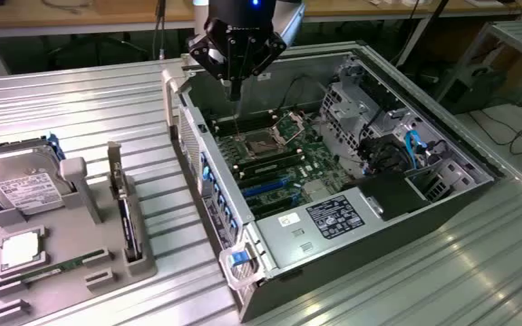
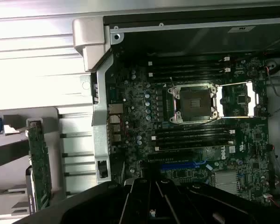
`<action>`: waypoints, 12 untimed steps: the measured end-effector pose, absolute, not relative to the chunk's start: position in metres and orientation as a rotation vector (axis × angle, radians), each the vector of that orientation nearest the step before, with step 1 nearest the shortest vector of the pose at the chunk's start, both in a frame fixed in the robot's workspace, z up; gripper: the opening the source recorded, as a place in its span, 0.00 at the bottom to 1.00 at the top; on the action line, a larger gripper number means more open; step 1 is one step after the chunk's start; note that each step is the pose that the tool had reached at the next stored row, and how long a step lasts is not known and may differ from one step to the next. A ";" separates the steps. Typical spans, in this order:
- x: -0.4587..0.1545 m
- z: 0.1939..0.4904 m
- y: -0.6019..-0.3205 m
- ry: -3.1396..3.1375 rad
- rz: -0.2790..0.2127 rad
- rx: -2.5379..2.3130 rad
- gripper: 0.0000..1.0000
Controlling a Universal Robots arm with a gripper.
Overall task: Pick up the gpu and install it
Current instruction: 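Reach for the gpu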
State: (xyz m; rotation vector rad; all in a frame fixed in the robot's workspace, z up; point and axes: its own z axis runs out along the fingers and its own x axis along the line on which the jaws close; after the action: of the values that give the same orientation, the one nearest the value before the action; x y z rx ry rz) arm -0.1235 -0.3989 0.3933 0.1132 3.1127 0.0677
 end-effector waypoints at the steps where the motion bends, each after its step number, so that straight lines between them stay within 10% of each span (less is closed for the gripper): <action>1: -0.125 0.393 -0.399 3.113 0.068 0.113 0.11; 12: -0.136 0.393 -0.399 3.113 0.068 0.113 0.11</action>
State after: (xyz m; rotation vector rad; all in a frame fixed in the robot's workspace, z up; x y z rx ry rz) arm -0.1358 -0.3994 0.3933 0.1127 3.1127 0.0678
